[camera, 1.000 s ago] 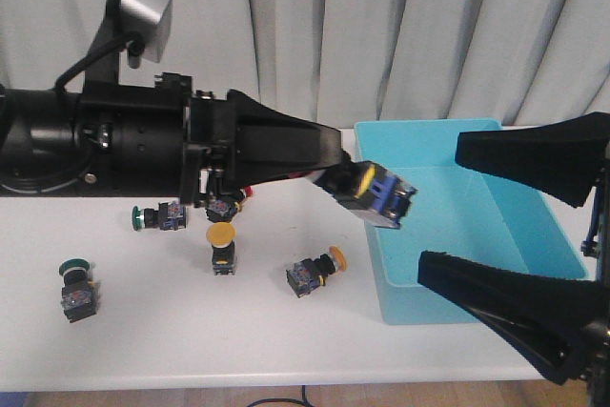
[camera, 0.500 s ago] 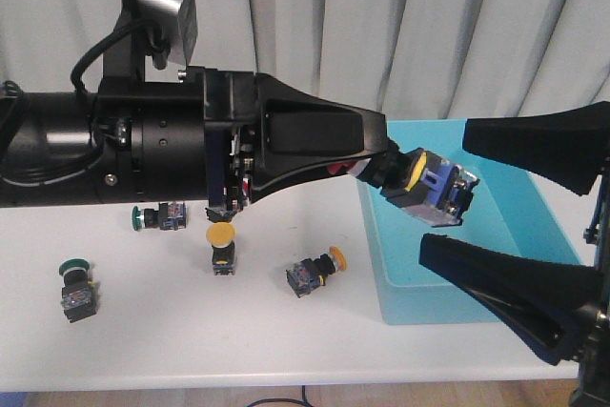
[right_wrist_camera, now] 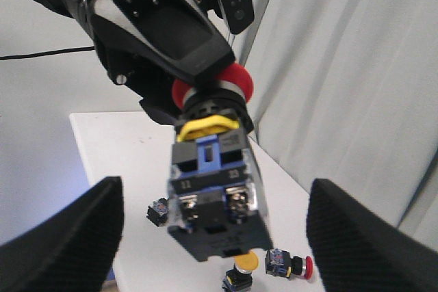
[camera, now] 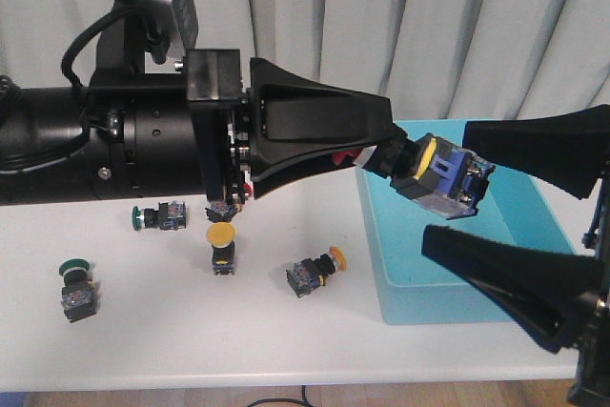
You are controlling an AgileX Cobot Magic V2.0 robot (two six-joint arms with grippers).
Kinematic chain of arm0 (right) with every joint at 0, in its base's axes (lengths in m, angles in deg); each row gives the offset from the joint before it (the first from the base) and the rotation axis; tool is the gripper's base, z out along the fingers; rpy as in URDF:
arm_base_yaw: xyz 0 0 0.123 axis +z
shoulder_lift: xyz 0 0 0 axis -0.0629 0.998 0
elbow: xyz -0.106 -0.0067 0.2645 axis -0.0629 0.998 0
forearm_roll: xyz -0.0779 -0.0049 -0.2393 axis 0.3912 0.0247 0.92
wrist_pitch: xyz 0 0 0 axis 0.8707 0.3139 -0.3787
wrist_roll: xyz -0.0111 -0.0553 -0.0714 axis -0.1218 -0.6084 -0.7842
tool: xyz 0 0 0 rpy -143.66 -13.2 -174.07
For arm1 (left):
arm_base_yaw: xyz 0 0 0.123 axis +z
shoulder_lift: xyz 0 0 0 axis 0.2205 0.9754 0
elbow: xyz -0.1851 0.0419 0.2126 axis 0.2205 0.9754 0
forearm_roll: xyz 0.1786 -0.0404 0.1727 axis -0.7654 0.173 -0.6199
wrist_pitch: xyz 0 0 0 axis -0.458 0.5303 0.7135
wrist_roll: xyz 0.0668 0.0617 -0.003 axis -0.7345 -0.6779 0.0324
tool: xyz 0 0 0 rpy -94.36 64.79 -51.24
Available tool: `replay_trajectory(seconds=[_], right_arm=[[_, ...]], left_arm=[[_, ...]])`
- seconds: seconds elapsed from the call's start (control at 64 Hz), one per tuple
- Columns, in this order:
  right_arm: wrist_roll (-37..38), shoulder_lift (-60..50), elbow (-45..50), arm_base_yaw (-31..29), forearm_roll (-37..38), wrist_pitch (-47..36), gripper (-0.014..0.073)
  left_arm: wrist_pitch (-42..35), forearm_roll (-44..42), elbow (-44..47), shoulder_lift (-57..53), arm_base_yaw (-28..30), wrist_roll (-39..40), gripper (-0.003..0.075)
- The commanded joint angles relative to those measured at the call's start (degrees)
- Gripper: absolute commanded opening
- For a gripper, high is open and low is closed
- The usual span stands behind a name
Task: Pick red and yellow buttons and place in box
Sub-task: 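Carry the red button toward the right gripper and hand it over, then lower the red button into the blue box with the right gripper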
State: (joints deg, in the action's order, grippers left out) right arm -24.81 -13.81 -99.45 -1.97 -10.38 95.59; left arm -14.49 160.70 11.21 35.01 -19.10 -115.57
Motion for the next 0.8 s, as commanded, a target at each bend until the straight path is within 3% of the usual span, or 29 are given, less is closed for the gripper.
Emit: replay_trajectory(seconds=[0.0,0.484,0.609,0.703,0.781], right_arm=[[-0.77,0.16,-1.82,-0.22,-4.01,-1.31,0.0451],[-0.77,0.16,-1.82,-0.22,-7.06,-0.98,0.0015],[-0.77,0.16,-1.82,-0.22,-7.88,-0.98,-0.0008],[-0.77,0.16,-1.82,-0.22,-8.78,-1.18,-0.0008],[-0.77,0.16,-1.82,-0.22,-8.82,-2.30,-0.0007]], left_arm=[[2.11,6.21,-1.65,-1.55,-0.24,-0.77,-0.0008],[2.54,6.10,-1.65,-1.55,-0.18,-4.20,0.0006],[2.40,5.47,-1.65,-1.55,-0.18,-7.69,0.0077],[1.84,4.09,-1.65,-1.55,-0.18,-8.23,0.0179],[1.15,2.76,-1.65,-1.55,-0.18,-8.23,0.0307]])
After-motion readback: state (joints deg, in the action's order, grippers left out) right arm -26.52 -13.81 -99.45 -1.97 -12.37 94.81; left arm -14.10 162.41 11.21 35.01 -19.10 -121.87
